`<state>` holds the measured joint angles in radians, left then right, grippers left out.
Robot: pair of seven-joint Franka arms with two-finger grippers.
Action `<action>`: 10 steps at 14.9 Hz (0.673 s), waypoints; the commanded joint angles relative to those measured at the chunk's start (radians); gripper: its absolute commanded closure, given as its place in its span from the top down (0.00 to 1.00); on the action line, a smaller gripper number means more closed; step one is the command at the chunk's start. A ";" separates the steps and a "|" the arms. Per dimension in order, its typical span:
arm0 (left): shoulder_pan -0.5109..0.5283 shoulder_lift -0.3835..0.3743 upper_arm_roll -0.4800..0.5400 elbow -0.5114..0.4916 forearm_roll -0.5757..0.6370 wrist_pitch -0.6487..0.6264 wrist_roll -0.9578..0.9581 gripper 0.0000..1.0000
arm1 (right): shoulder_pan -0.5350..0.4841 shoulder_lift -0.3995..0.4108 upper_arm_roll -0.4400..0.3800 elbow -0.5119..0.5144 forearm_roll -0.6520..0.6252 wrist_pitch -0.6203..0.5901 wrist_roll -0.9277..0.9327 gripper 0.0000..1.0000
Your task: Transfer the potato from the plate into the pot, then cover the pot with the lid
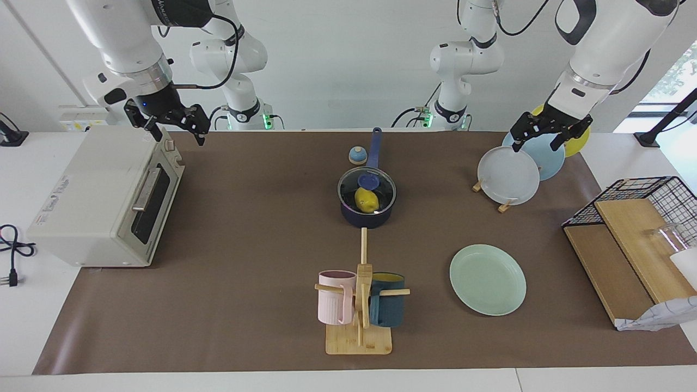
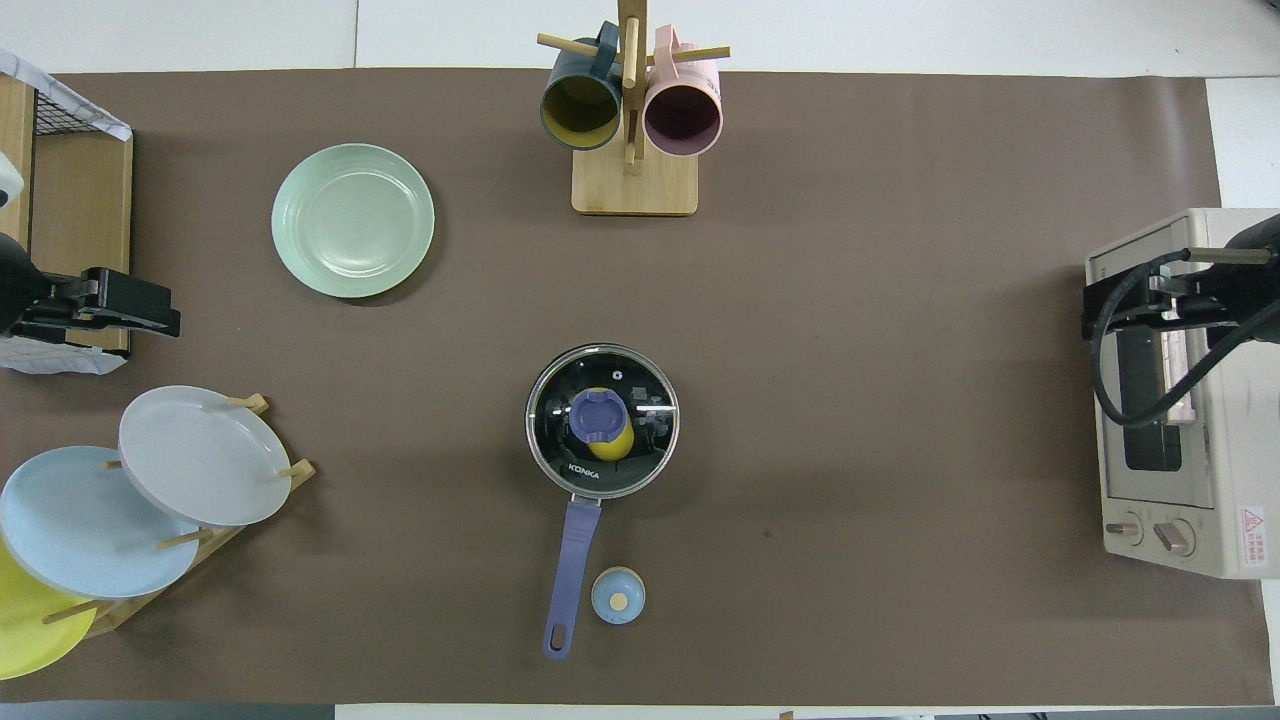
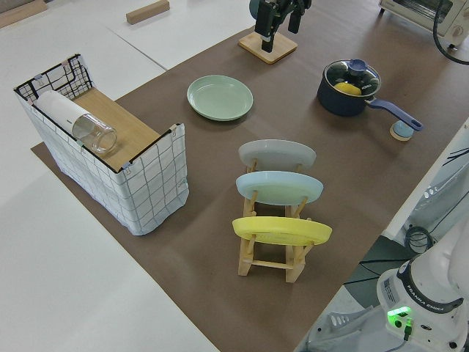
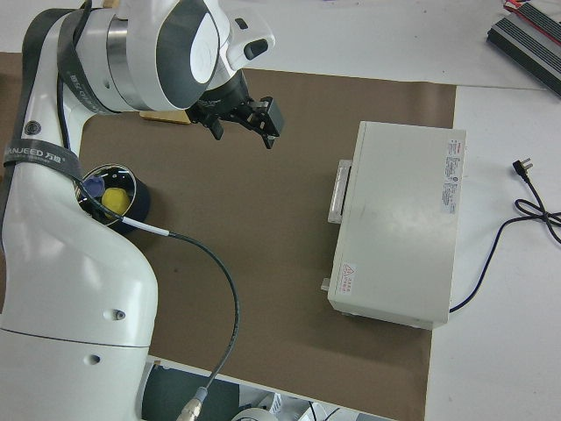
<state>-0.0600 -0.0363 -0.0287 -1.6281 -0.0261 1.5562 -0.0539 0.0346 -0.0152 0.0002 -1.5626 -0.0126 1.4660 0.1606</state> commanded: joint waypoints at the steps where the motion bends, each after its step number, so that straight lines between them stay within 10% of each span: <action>1: 0.011 -0.013 -0.007 -0.004 0.015 -0.002 0.002 1.00 | -0.024 -0.023 -0.011 -0.031 0.033 0.022 -0.035 1.00; 10: 0.009 -0.013 -0.007 -0.004 0.015 -0.008 0.003 1.00 | -0.025 -0.022 -0.062 -0.030 0.025 0.025 -0.141 1.00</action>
<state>-0.0600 -0.0363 -0.0287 -1.6281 -0.0261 1.5562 -0.0539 0.0200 -0.0153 -0.0718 -1.5635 -0.0057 1.4675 0.0313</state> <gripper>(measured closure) 0.000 0.000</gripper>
